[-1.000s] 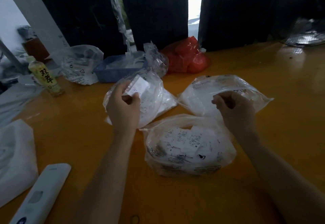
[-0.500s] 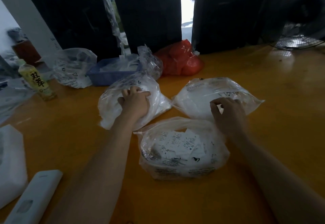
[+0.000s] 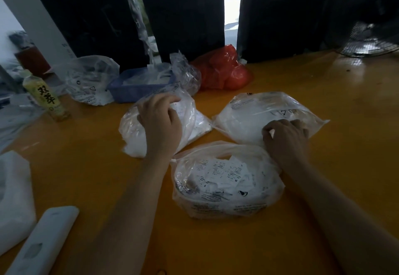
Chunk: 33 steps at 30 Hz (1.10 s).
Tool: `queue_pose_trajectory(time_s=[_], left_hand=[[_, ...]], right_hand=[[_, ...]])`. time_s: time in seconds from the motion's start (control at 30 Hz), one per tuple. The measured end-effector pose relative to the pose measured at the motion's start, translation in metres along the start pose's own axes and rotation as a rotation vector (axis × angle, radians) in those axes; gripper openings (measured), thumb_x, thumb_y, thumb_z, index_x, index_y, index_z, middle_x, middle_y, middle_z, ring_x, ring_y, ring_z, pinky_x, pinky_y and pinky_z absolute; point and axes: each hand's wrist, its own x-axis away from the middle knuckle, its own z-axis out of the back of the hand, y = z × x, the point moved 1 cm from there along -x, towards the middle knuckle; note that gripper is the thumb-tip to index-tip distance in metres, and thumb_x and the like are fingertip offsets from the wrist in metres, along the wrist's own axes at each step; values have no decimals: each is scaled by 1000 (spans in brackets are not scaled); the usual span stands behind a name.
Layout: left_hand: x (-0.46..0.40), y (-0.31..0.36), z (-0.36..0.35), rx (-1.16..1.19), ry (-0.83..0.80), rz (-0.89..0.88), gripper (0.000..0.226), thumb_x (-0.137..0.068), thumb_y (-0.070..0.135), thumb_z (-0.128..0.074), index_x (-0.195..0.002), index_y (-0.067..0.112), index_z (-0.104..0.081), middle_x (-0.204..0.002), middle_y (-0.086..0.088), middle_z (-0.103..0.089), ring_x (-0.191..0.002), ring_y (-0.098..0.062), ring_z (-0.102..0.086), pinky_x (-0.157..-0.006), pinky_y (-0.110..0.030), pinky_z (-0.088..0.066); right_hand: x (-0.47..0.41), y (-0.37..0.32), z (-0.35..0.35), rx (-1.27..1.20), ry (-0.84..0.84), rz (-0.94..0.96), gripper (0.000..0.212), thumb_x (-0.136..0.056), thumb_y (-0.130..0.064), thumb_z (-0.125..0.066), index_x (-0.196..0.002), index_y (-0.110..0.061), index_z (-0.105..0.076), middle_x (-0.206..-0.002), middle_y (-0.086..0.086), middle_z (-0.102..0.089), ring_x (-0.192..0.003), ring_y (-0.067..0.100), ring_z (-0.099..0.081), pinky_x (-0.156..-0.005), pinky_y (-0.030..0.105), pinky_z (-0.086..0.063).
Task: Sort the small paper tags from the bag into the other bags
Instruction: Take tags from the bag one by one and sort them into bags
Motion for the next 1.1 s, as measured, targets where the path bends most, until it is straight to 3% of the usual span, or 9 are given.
queue_pose_trajectory(time_s=[0.1,0.23,0.3,0.4,0.6,0.7,0.77,0.93,1.1], left_hand=[[27,28,5,241,-21,-64,28,-100,2,-48,-109,15,-71,-110,3,-69,-102,-12,-58,-91,-20,-42],[62,51,4,569,-419,206,24,-103,36,-51,-123,30,-63,-110,18,-66,-82,10,-62,-67,-11,-49],[73,55,1,711,-639,393,42,-89,65,-58,-127,47,-52,-125,23,-62,-98,11,-64,-76,-18,-55],[85,57,-2,970,-791,642,60,-76,65,-77,-127,46,-53,-140,10,-60,-119,-12,-67,-87,-33,-61],[94,49,-1,1198,-708,886,48,-82,35,-82,-122,12,-72,-107,-7,-76,-90,-14,-72,-76,-26,-59],[95,47,-2,1180,-643,900,37,-78,25,-82,-113,13,-74,-98,-1,-77,-88,-12,-71,-75,-25,-58],[97,46,-3,1162,-628,897,28,-83,15,-83,-110,15,-75,-98,-1,-77,-87,-13,-72,-74,-25,-58],[98,44,-4,1153,-630,887,10,-89,18,-81,-98,20,-79,-96,0,-75,-90,-13,-71,-73,-26,-57],[98,40,-6,1186,-523,938,27,-77,20,-84,-101,13,-73,-100,-5,-80,-92,-16,-78,-57,-19,-54]], right_hand=[[3,-5,11,-179,152,7,18,-100,-29,-59,-106,-17,-71,-120,5,-70,-120,35,-49,-99,46,-35],[16,-19,31,-528,151,254,12,-98,-22,-64,-87,-22,-68,-88,-9,-70,-84,17,-62,-75,33,-46],[24,-27,41,-680,10,327,14,-98,-28,-62,-85,-27,-68,-81,-16,-70,-66,10,-59,-58,21,-43],[37,-40,47,-777,-179,404,14,-100,-28,-60,-90,-29,-70,-82,-13,-72,-63,26,-62,-54,36,-50],[47,-51,46,-751,-312,473,18,-100,-23,-59,-88,-30,-69,-78,-16,-71,-54,4,-57,-49,13,-41],[46,-52,42,-748,-311,413,17,-97,-44,-56,-88,-37,-69,-76,-11,-70,-50,10,-54,-43,28,-43],[47,-52,40,-702,-314,410,19,-92,-55,-56,-92,-40,-68,-78,-10,-71,-62,22,-63,-55,42,-52],[48,-51,34,-679,-257,419,8,-89,-46,-67,-89,-38,-67,-79,-13,-69,-64,6,-61,-56,24,-51],[44,-51,29,-624,-197,369,9,-98,-37,-63,-89,-35,-64,-77,-14,-69,-62,10,-62,-54,26,-50]])
